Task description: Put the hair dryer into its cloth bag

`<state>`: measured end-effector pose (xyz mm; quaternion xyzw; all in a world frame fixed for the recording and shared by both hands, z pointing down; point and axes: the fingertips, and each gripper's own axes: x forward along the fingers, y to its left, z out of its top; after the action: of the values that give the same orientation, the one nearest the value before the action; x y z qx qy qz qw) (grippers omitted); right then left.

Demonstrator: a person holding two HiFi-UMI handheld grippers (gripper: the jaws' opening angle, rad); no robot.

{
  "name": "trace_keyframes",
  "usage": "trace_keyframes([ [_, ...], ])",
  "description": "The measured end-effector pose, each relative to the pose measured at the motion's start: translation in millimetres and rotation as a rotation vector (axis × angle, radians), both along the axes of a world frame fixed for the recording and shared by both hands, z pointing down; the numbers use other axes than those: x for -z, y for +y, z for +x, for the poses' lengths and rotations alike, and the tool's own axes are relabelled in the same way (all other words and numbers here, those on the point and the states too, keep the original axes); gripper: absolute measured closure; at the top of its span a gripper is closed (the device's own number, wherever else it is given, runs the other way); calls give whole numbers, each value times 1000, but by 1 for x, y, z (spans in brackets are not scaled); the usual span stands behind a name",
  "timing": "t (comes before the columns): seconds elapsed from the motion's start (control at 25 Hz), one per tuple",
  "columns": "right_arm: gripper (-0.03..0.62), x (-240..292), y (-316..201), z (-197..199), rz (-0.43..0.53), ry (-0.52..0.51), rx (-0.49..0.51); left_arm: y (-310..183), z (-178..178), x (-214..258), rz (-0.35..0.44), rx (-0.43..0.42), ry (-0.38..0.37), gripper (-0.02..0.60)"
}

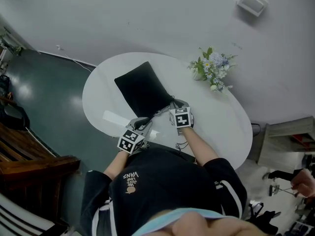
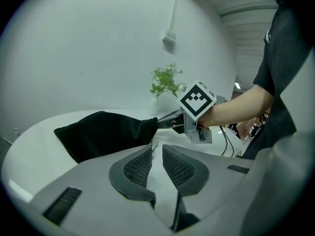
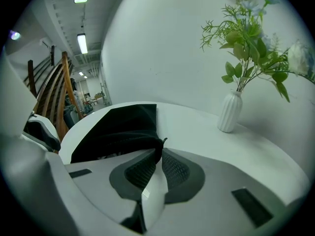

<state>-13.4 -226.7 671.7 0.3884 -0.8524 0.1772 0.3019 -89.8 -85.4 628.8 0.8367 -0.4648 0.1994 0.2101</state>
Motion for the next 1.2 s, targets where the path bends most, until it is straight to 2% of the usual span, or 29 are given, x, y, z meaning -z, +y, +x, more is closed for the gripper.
trace_keyframes([
  [0.32, 530, 5, 21, 17, 3, -21, 13, 11, 3, 5, 42, 127, 13, 514],
  [0.72, 531, 11, 52, 65, -8, -42, 7, 23, 14, 12, 75, 245, 38, 515],
  [1.2, 533, 25, 103, 107, -23, -133, 28, 39, 34, 12, 117, 327, 32, 519],
])
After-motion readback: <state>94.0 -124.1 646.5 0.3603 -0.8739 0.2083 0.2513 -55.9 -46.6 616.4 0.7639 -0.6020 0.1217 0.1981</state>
